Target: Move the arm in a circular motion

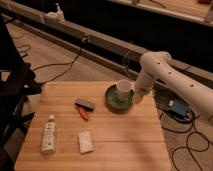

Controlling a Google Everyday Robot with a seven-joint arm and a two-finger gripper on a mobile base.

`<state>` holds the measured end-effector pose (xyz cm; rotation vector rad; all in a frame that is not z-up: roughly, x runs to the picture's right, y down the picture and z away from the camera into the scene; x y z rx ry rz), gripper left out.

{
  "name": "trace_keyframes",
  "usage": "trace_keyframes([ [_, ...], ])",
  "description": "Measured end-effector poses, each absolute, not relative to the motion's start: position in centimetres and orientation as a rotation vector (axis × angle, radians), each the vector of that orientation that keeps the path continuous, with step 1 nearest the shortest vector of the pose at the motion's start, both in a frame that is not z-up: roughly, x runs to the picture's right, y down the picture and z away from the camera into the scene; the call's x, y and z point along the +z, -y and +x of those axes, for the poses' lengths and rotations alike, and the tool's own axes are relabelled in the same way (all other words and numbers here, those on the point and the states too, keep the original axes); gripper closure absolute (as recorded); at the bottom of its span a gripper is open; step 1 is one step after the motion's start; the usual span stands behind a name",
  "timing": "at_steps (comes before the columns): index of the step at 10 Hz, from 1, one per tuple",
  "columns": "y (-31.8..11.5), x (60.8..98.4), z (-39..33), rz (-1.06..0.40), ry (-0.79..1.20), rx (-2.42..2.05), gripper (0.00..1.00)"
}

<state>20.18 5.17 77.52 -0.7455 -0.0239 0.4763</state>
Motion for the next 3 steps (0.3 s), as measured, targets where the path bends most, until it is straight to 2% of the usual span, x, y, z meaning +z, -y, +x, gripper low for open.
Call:
trace_keyframes([
  [3,2.0,79.3,21.3,-0.627,0.024,0.542,1.00],
])
